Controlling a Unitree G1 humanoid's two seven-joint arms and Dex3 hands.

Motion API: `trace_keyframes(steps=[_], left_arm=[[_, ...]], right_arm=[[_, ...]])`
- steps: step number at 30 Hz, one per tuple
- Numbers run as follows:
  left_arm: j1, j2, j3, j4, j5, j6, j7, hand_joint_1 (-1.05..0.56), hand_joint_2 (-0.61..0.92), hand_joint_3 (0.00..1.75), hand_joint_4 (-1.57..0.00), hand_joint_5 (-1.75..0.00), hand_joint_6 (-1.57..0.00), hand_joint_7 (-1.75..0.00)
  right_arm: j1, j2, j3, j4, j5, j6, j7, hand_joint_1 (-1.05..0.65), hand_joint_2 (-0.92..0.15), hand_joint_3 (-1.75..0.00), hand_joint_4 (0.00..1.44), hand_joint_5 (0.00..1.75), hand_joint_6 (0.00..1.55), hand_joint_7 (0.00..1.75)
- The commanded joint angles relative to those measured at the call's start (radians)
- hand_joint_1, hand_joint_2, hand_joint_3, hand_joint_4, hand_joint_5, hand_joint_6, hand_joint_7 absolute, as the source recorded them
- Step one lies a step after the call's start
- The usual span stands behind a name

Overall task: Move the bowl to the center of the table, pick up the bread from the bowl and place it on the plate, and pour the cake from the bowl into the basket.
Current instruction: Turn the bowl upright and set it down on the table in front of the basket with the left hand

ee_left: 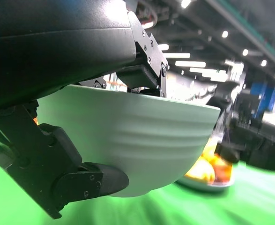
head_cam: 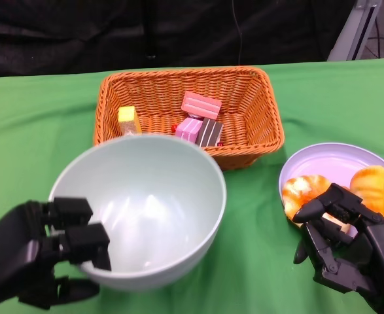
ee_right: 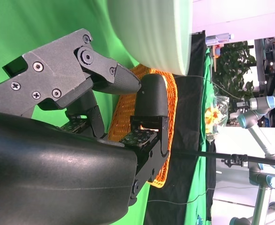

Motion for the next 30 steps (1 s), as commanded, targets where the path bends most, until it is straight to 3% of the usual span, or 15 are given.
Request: trace_keyframes(steps=[1, 5, 6, 7, 9, 17, 23, 30], left_arm=[[0.034, 0.048, -0.015, -0.006, 0.134, -0.007, 0.137, -0.16, 0.75, 0.21, -0.82, -1.75, -0.86, -1.27], [0.040, 0.077, -0.051, -0.020, 0.307, 0.034, 0.319, -0.14, 0.78, 0.15, -0.83, -1.75, -0.88, -1.22], [0.044, 0.098, -0.093, -0.023, 0.363, 0.078, 0.393, -0.10, 0.78, 0.13, -0.83, -1.75, -0.79, -1.45], [0.045, 0.123, -0.145, -0.023, 0.415, 0.125, 0.469, -0.08, 0.78, 0.12, -0.83, -1.75, -0.73, -1.56], [0.036, 0.174, -0.256, -0.018, 0.497, 0.215, 0.631, -0.07, 0.79, 0.10, -0.82, -1.75, -0.66, -1.67], [-0.066, 0.301, -0.656, 0.093, 0.622, 0.498, 1.089, -0.04, 0.81, 0.09, -0.82, -1.75, -0.61, -1.71], [-0.136, 0.324, -0.831, 0.173, 0.578, 0.604, 1.189, -0.03, 0.82, 0.10, -0.82, -1.75, -0.58, -1.74], [-0.182, 0.326, -0.919, 0.181, 0.483, 0.623, 1.183, -0.08, 0.84, 0.11, -0.81, -1.75, -0.58, -1.74]], right_arm=[[-0.008, -0.013, -0.013, -0.005, 0.015, 0.004, 0.001, -0.16, -0.65, -0.96, 0.66, 1.75, 0.58, 1.50], [-0.008, -0.013, -0.015, -0.004, 0.019, 0.007, 0.003, -0.16, -0.65, -0.96, 0.66, 1.75, 0.57, 1.50], [-0.008, -0.013, -0.015, -0.003, 0.018, 0.009, 0.002, -0.16, -0.66, -0.96, 0.67, 1.75, 0.57, 1.50], [-0.008, -0.013, -0.016, -0.005, 0.020, 0.013, 0.001, -0.16, -0.66, -0.96, 0.67, 1.75, 0.57, 1.50], [-0.008, -0.011, -0.016, -0.008, 0.023, 0.019, -0.001, -0.15, -0.66, -0.95, 0.67, 1.75, 0.58, 1.50], [-0.007, -0.010, -0.016, -0.008, 0.027, 0.014, 0.005, -0.15, -0.66, -0.96, 0.67, 1.74, 0.58, 1.49], [-0.006, -0.007, -0.012, -0.013, 0.029, 0.021, 0.002, -0.13, -0.66, -0.97, 0.67, 1.75, 0.58, 1.49], [-0.014, -0.007, -0.013, -0.002, 0.032, 0.016, 0.004, -0.12, -0.65, -0.99, 0.67, 1.75, 0.59, 1.50]])
